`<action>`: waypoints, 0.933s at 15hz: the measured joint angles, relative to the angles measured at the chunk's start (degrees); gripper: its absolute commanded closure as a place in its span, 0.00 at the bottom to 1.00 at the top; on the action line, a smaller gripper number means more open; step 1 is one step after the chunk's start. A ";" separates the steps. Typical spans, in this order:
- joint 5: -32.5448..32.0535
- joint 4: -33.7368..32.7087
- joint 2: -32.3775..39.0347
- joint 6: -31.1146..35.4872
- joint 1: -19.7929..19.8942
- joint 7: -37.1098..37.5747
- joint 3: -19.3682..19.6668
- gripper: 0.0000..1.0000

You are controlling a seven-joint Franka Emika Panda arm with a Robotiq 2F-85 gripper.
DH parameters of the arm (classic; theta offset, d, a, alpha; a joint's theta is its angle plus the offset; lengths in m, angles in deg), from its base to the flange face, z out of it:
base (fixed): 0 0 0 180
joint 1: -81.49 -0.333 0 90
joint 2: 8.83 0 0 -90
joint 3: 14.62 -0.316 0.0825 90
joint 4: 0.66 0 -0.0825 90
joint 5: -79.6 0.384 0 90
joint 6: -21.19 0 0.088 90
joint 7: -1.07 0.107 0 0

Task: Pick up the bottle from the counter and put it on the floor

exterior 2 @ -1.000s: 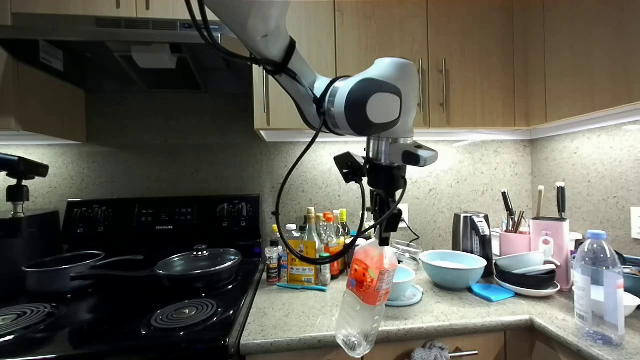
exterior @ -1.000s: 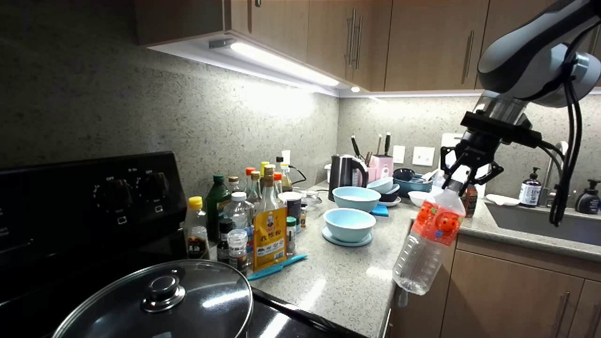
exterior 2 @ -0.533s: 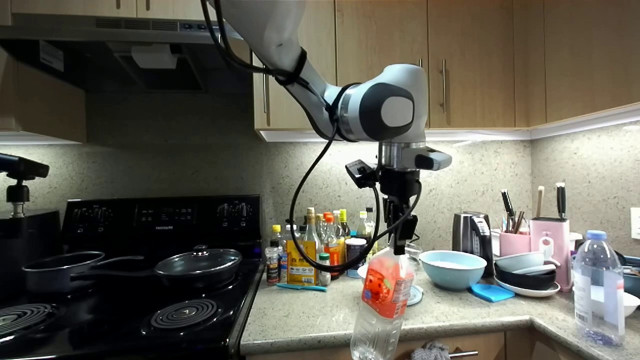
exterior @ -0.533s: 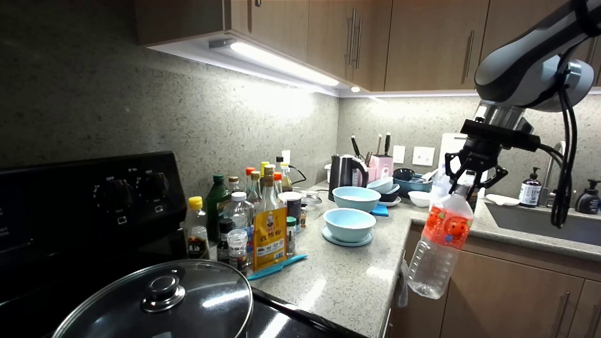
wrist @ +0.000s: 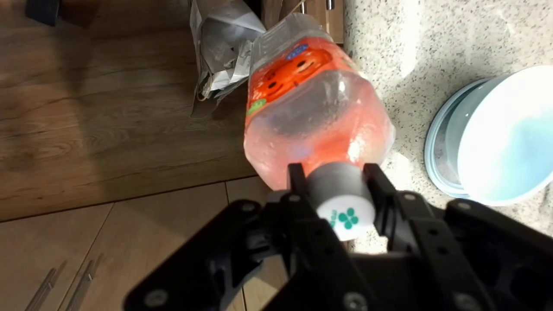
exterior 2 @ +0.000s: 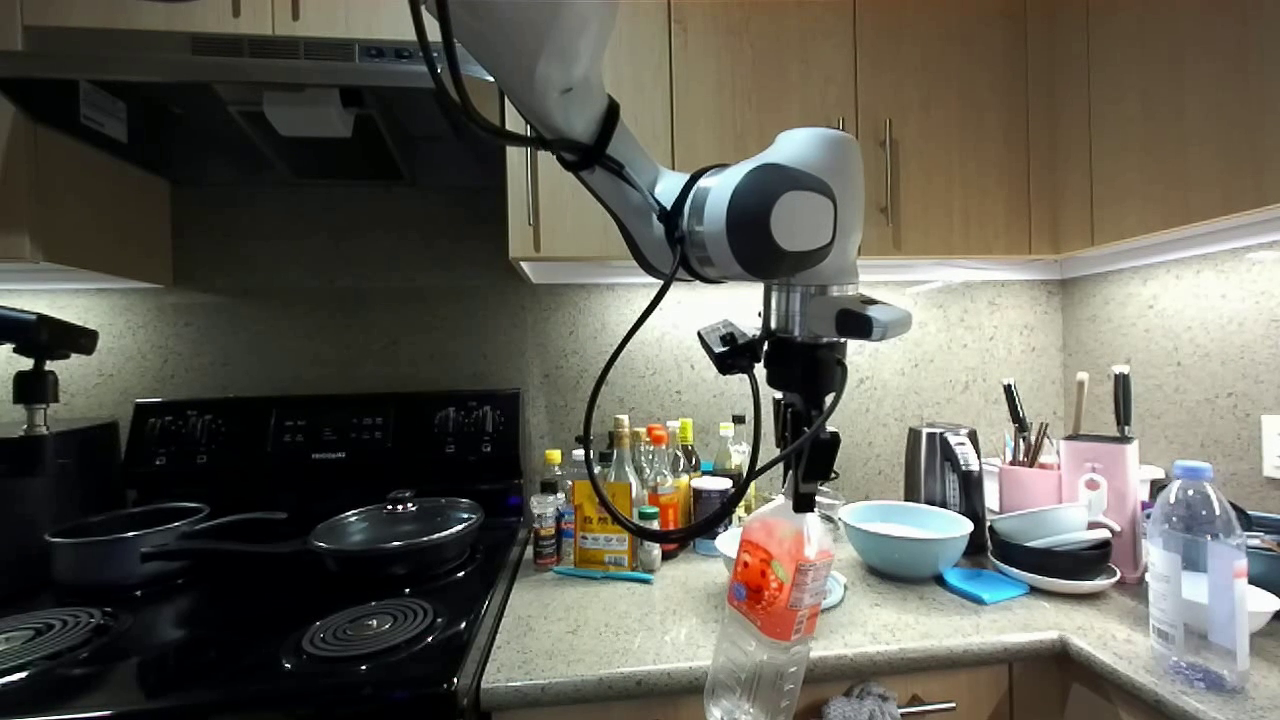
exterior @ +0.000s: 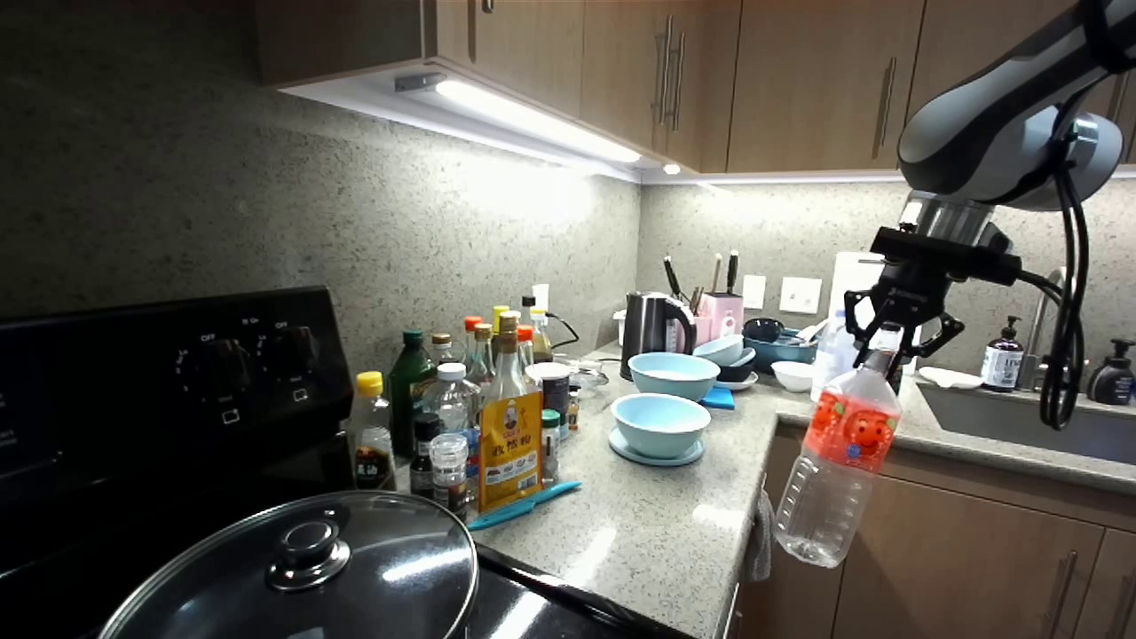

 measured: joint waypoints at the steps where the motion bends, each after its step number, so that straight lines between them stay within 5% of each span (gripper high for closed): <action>1: 0.00 0.00 0.08 0.00 0.00 0.00 0.00 0.88; 14: 1.63 -5.39 10.84 -0.30 3.47 -0.18 1.62 0.88</action>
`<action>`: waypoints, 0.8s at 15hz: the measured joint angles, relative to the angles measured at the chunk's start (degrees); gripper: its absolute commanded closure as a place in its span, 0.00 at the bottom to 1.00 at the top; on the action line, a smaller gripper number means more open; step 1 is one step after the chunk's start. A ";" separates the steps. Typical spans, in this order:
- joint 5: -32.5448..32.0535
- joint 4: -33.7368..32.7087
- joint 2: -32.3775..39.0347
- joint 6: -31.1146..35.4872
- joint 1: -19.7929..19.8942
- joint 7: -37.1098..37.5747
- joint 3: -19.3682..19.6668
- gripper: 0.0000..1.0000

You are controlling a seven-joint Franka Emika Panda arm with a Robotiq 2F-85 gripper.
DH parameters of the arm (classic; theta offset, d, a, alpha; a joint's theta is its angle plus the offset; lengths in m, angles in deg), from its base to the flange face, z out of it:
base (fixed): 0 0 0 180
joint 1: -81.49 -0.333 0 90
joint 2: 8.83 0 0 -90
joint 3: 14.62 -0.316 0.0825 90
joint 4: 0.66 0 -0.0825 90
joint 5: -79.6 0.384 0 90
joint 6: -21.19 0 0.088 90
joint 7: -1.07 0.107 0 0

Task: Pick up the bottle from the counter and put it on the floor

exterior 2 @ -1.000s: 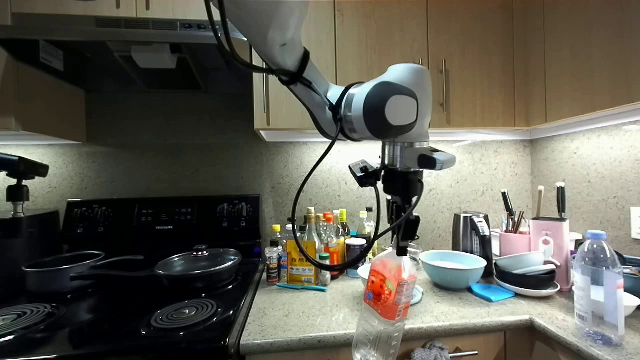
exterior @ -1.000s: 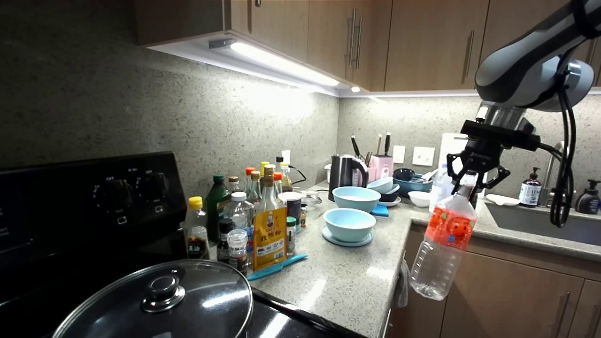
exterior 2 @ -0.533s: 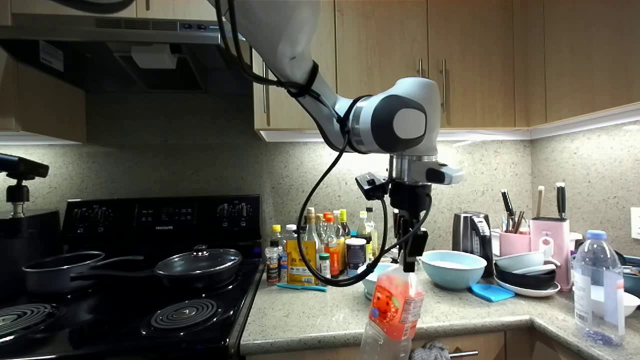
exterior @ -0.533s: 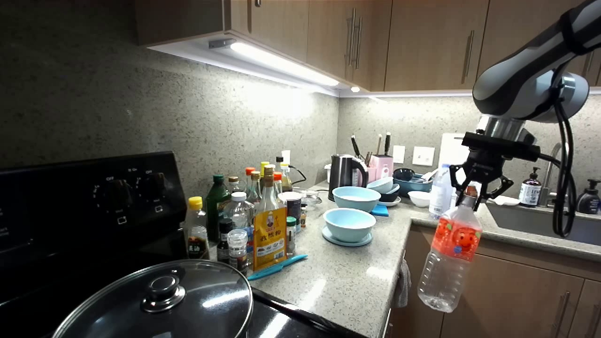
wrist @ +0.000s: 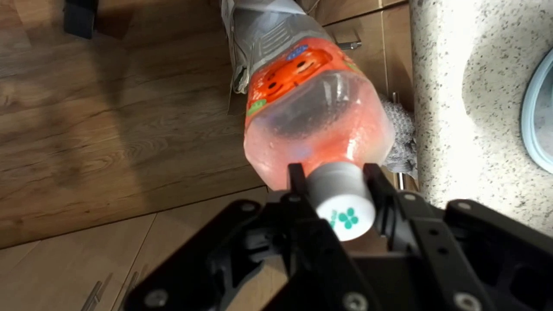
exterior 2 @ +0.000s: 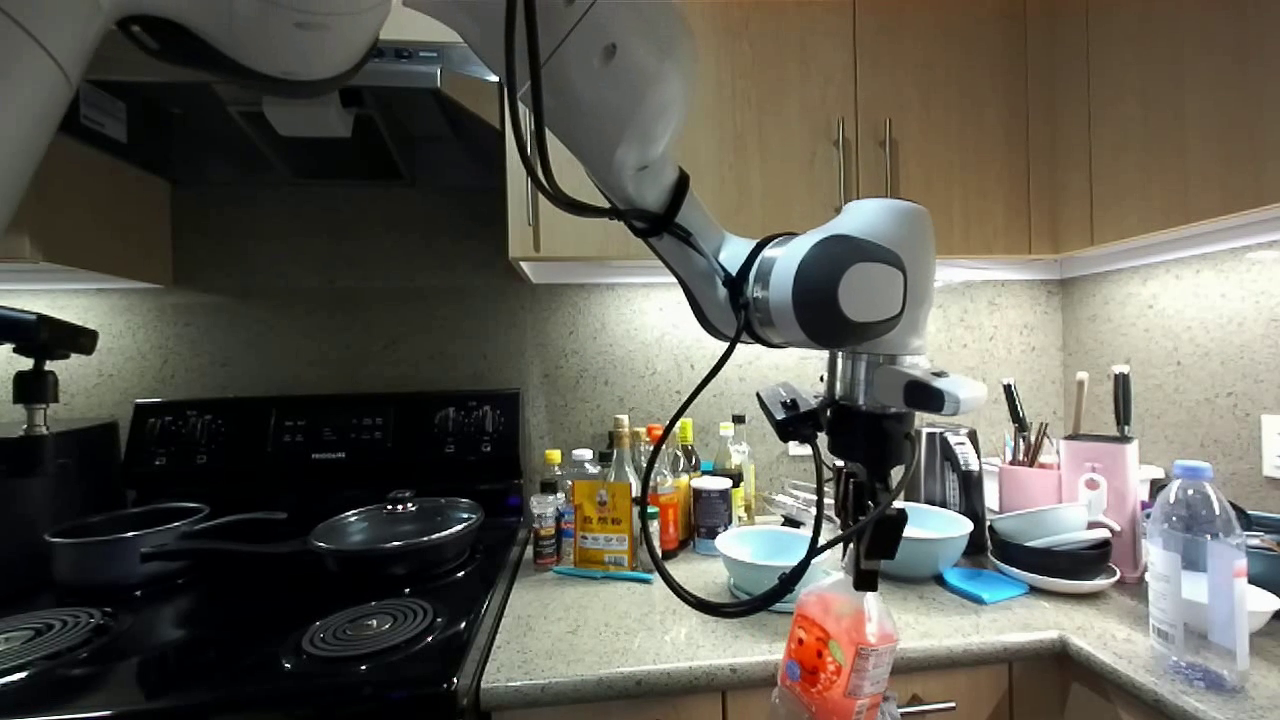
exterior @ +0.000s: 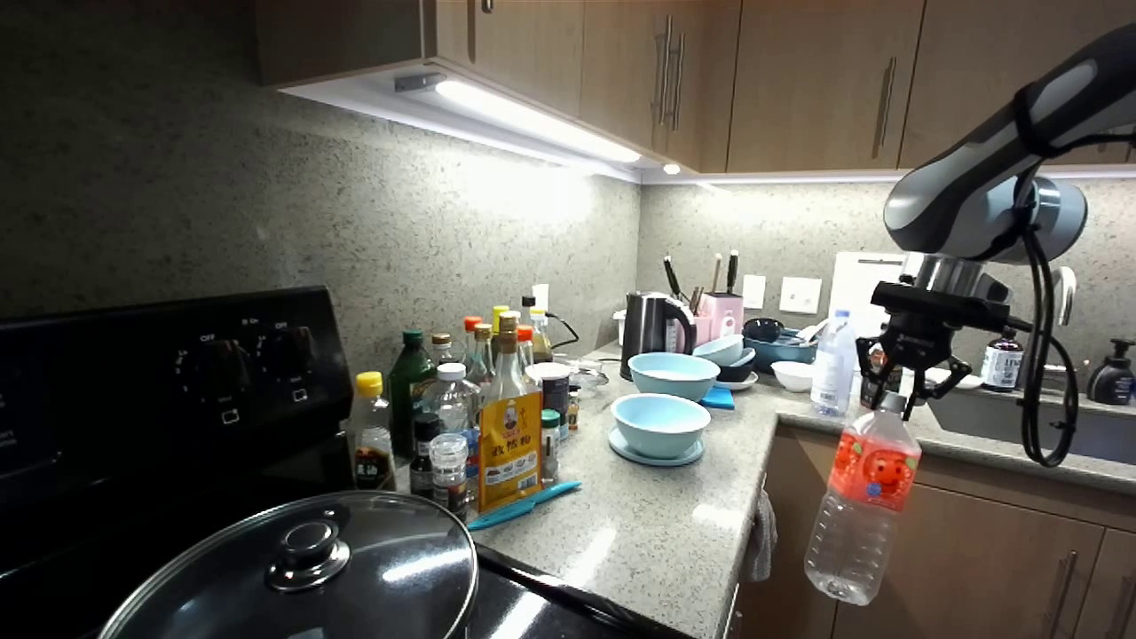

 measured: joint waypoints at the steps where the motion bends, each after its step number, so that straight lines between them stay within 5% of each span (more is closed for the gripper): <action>1: 1.68 -0.55 0.48 -0.53 0.31 -0.70 -0.18 0.88; 11: 13.57 -6.53 5.63 -17.58 5.85 -8.02 -1.82 0.88; 12: 13.60 -7.39 6.55 -18.16 6.28 -8.02 -1.68 0.63</action>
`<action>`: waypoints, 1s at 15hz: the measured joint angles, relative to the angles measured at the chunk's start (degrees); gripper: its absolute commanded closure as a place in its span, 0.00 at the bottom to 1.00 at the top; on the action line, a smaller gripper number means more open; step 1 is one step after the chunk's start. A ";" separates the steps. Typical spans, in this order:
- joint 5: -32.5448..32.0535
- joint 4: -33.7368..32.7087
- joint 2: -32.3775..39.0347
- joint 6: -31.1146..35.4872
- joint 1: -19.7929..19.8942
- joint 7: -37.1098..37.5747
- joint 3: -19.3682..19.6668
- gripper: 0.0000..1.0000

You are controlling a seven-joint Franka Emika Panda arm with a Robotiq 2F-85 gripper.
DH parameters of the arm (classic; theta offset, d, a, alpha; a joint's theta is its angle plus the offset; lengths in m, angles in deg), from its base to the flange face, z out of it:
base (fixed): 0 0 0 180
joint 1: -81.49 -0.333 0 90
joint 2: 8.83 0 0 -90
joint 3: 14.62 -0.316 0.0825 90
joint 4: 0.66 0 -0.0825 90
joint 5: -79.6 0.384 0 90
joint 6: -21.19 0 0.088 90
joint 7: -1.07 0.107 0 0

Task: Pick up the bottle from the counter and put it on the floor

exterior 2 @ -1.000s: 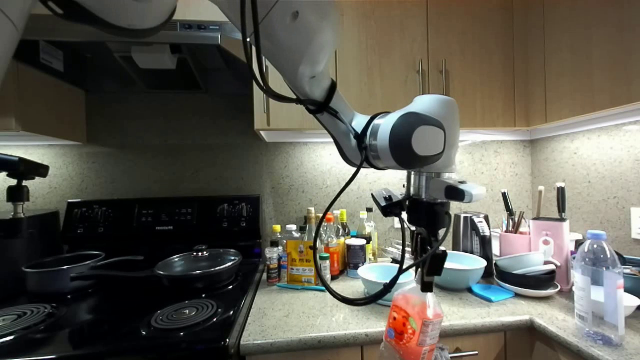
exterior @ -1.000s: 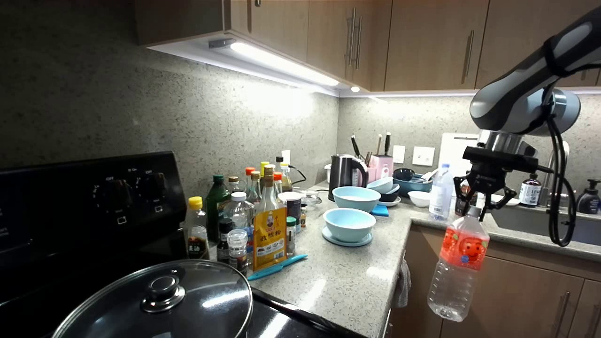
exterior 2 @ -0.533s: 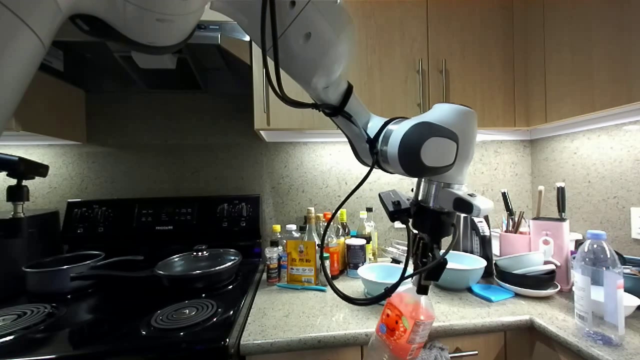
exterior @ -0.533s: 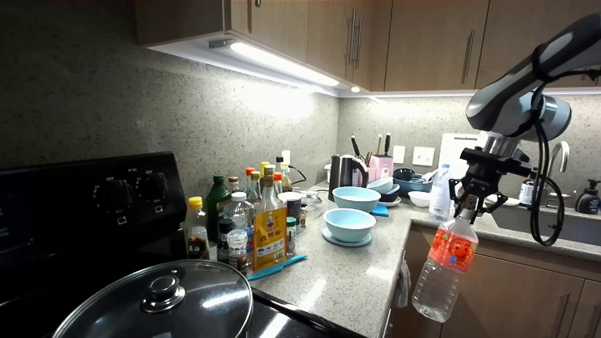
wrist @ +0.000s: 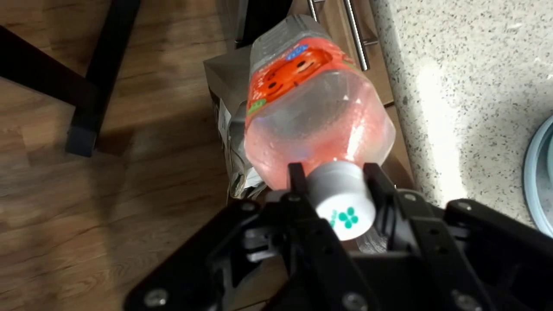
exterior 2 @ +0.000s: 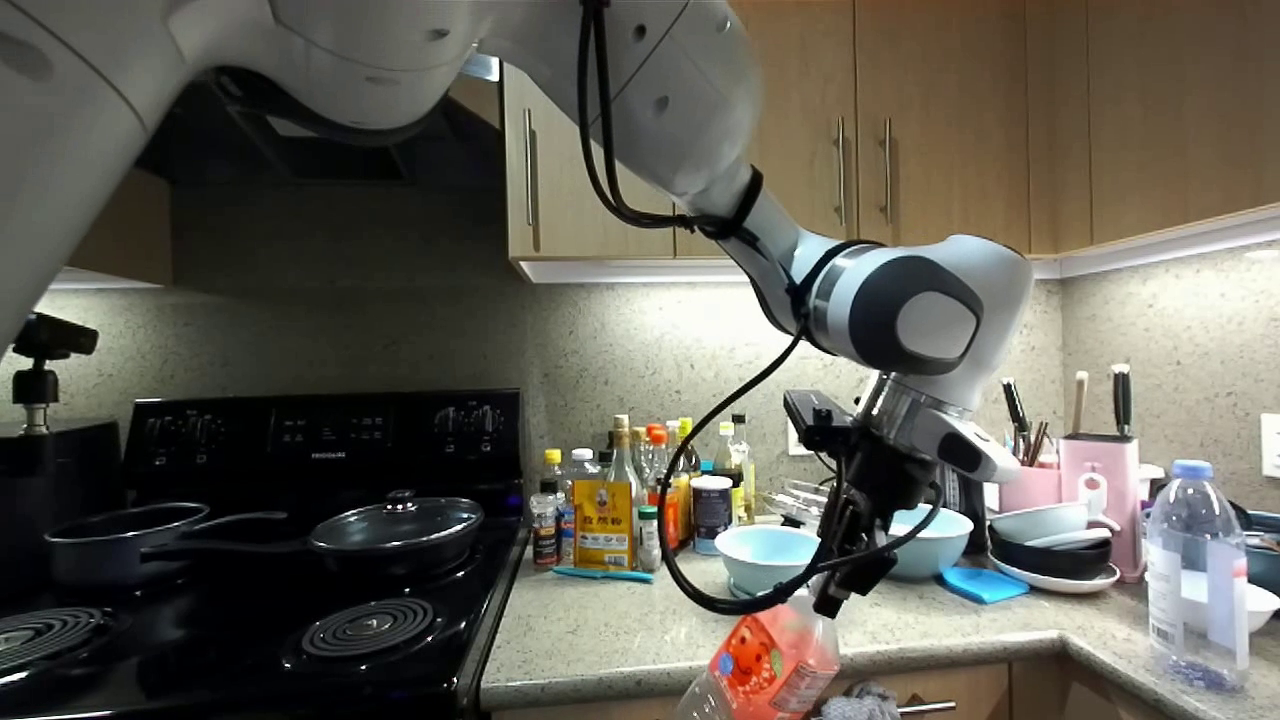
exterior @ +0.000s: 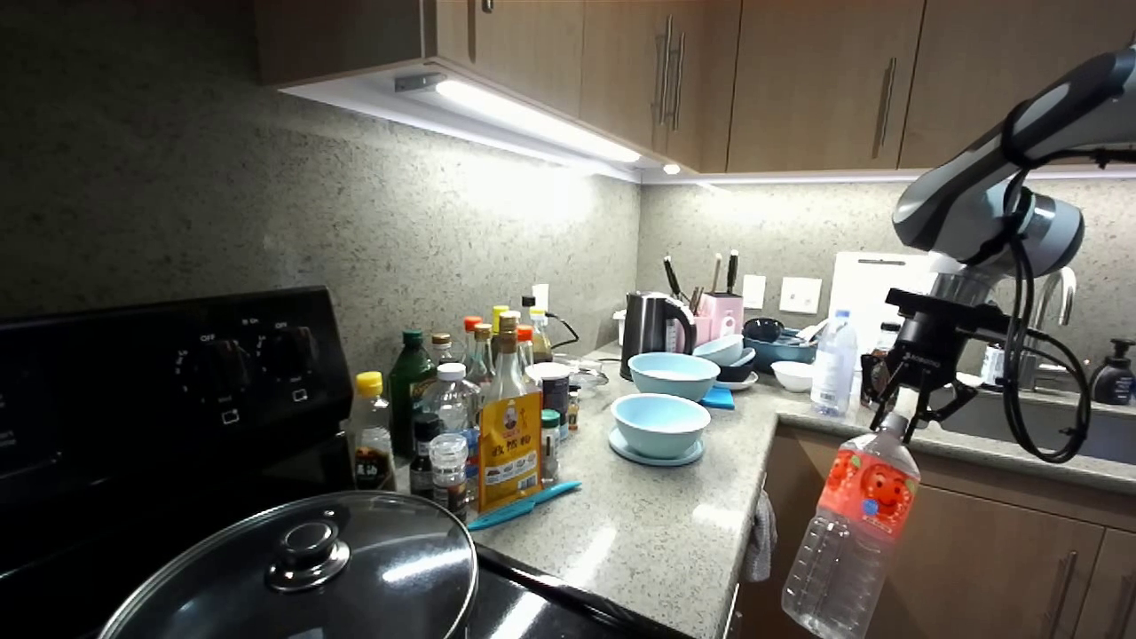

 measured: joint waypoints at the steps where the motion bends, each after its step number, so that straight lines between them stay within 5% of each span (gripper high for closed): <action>1: -0.01 -0.41 0.58 0.00 0.06 0.00 0.19 0.63; 3: -0.01 -0.43 0.79 0.03 -0.07 0.00 0.22 0.63; 4: -0.01 -0.44 0.76 0.03 -0.22 0.00 0.22 0.88; 15: -0.35 -1.55 6.62 8.20 0.91 0.00 1.21 0.88</action>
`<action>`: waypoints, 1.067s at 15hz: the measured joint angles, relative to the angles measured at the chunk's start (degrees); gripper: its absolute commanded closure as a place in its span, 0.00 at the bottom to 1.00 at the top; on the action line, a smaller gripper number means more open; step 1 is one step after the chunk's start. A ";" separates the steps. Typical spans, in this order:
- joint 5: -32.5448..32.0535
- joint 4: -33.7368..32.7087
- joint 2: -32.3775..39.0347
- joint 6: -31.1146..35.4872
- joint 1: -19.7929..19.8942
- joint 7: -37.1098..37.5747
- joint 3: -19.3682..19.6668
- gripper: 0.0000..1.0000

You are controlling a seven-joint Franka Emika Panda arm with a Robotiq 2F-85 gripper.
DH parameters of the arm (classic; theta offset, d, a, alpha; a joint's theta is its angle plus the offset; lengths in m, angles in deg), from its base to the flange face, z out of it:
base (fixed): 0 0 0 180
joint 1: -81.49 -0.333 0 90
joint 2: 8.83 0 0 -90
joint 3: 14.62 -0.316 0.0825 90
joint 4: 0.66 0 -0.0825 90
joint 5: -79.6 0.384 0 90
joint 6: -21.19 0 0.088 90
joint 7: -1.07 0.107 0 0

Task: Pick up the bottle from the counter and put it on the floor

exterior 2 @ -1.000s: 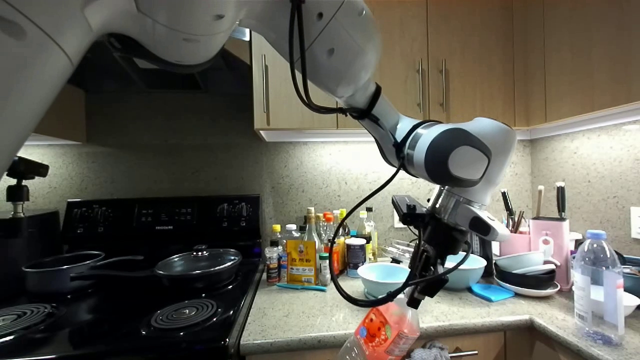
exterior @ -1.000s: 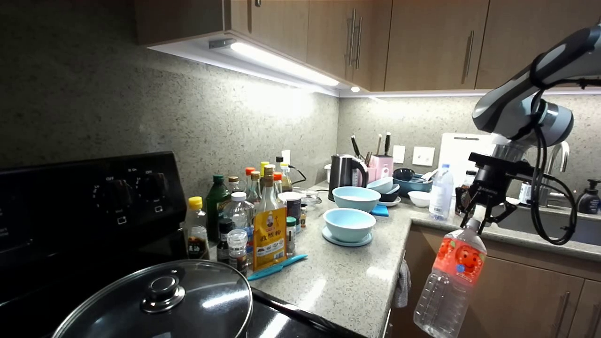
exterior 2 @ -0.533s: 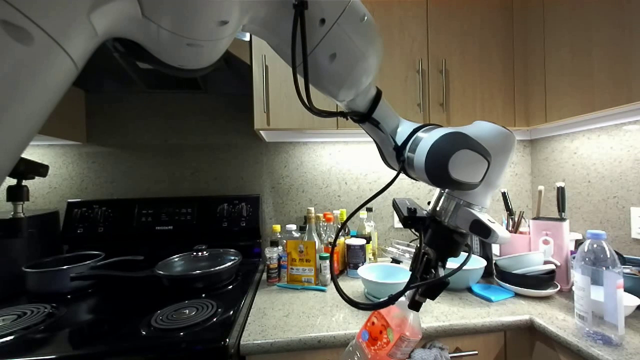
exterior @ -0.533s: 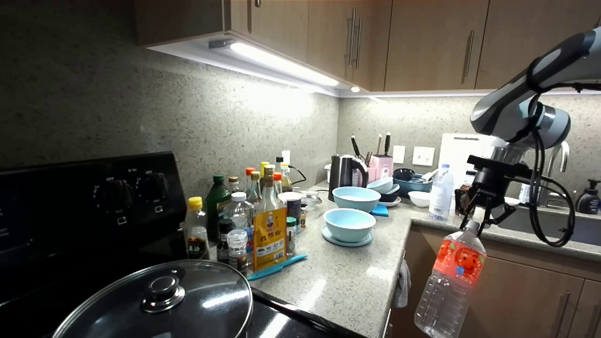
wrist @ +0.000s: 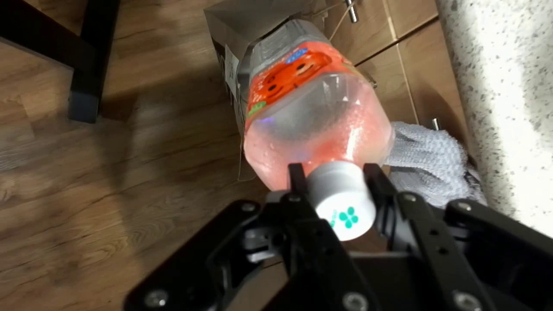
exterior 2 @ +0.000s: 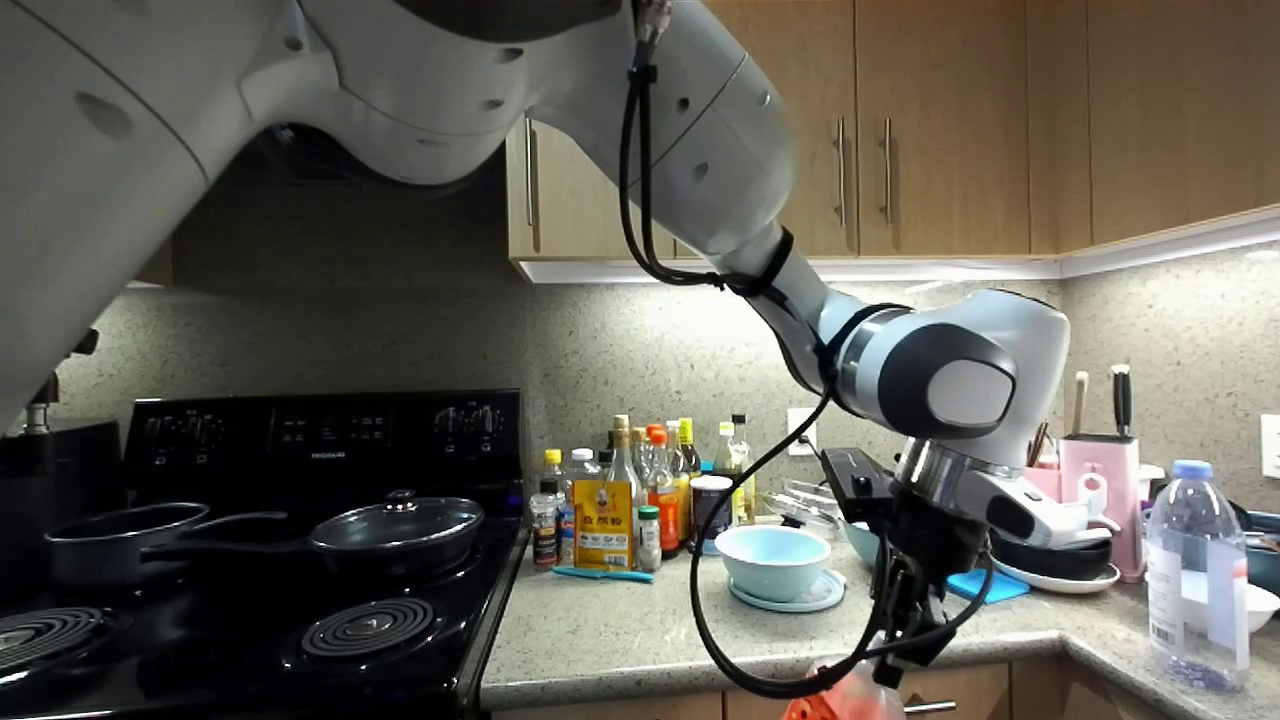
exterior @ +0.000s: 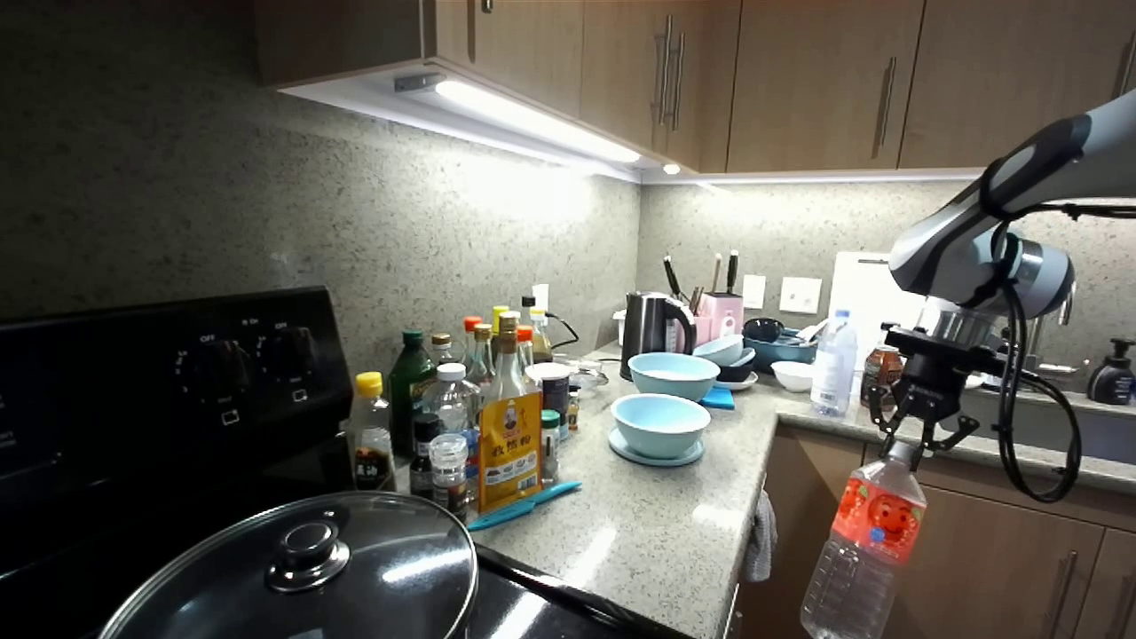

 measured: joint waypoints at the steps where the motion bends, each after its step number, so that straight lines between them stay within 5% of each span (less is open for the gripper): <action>1: 0.04 -0.43 1.00 -0.07 0.38 0.00 -0.01 0.88; 16: -0.87 -7.34 10.65 -7.95 0.13 0.02 -2.11 0.88</action>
